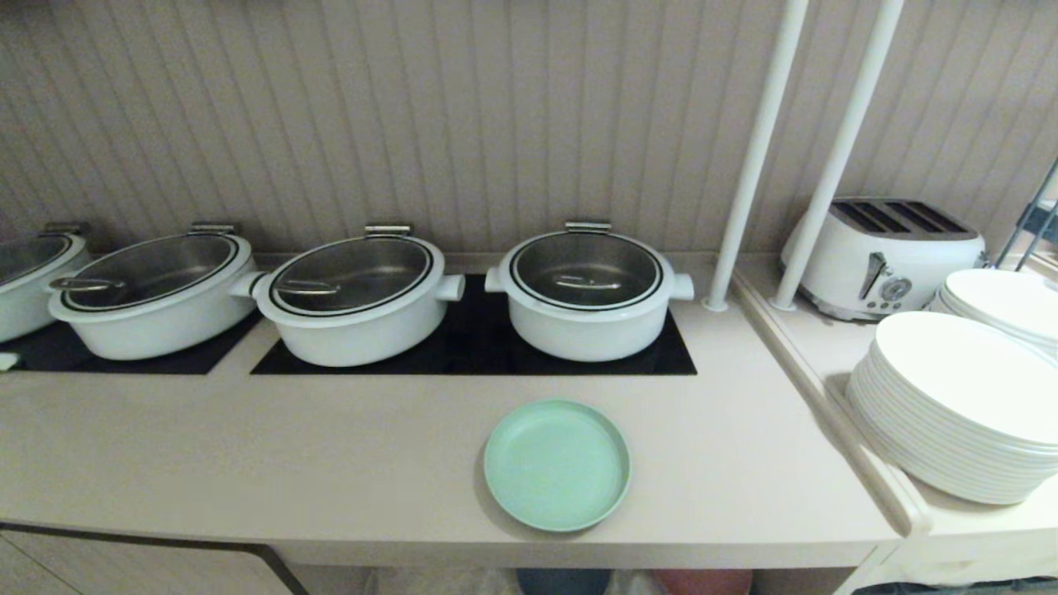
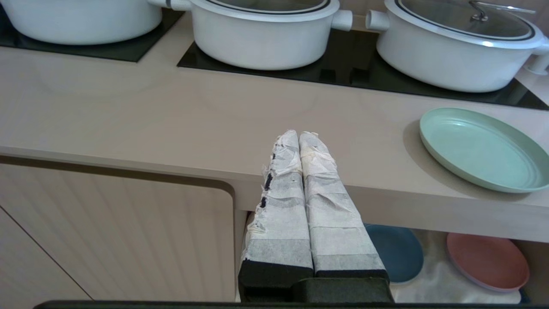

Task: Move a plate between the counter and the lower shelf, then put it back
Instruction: Pick up the plate

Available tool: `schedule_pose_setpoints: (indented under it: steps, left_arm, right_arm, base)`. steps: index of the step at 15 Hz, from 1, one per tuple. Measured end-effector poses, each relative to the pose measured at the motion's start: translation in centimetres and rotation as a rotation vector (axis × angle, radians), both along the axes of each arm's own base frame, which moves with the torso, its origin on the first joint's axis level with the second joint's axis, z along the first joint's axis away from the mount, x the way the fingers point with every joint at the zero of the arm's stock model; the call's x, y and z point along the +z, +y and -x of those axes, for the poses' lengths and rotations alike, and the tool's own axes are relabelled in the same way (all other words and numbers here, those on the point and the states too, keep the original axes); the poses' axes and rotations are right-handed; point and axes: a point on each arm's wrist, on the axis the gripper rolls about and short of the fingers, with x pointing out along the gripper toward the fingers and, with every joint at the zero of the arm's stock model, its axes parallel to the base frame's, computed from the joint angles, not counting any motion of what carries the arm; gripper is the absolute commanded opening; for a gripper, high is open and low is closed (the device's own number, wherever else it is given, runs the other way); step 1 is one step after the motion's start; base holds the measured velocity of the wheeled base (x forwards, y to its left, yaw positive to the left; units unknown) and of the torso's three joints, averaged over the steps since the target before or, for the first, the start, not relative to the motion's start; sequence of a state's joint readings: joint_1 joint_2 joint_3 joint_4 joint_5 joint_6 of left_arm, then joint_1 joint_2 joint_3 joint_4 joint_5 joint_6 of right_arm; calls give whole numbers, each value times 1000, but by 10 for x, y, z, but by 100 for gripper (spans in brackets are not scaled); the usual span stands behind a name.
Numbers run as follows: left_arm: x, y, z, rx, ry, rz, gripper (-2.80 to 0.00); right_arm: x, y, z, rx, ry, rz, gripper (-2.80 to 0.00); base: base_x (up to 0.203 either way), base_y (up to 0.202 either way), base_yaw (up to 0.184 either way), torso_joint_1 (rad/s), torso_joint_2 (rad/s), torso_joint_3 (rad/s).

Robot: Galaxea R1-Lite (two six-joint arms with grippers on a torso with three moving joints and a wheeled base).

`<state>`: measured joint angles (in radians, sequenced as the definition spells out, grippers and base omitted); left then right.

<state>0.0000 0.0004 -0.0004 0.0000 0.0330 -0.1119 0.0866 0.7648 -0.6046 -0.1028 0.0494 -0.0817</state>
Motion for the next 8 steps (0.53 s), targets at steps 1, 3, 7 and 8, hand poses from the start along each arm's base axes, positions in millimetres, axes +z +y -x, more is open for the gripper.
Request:
schedule_pose_setpoints:
  steps: [1,3,7,8]
  left_arm:
    - [0,0,0,0,0,0,-280]
    - [0,0,0,0,0,0,-280]
    - [0,0,0,0,0,0,-280]
    - [0,0,0,0,0,0,-280]
  right_arm:
    - [10,3,-13,22,29,6,-280]
    - [19,10,-42,59,140,26,-280]
    - [21,27,-91,179,384,51,-280]
    - [23,33,-100,263,435,40,-280]
  base:
    - [0,0,0,0,0,0]
    - [0,0,0,0,0,0]
    - [0,0,0,0,0,0]
    - [0,0,0,0,0,0]
